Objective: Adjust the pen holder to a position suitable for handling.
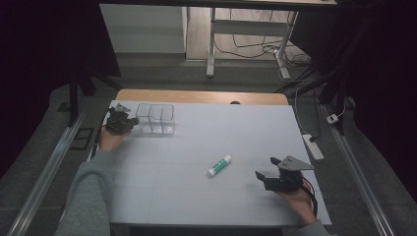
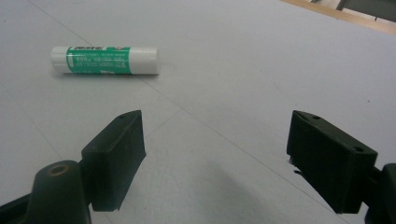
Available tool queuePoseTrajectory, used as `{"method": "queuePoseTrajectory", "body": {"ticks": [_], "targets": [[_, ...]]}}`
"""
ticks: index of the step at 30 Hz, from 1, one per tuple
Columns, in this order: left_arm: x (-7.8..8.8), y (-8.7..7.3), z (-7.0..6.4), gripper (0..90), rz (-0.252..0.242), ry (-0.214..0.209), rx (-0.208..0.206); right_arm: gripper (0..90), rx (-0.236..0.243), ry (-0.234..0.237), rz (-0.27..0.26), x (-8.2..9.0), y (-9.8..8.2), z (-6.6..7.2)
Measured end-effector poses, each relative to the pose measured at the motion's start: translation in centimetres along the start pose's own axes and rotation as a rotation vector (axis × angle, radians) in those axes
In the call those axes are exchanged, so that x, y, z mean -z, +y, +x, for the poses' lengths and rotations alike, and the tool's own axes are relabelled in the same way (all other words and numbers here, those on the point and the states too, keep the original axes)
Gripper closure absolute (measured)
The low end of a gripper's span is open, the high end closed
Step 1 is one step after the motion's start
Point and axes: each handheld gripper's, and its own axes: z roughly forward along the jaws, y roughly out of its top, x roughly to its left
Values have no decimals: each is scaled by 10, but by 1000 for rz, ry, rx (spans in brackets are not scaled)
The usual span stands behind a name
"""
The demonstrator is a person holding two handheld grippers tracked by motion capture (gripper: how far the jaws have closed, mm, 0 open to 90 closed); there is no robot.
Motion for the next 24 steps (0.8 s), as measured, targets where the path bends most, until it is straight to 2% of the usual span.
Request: {"method": "queuePoseTrajectory", "body": {"ticks": [13,24], "targets": [[0,1,-1,892,2,2,5,187,5,20,2,-2,-1,1],[-5,7,-14,891,14,-16,-44,187,4,15,4,-2,-1,1]]}}
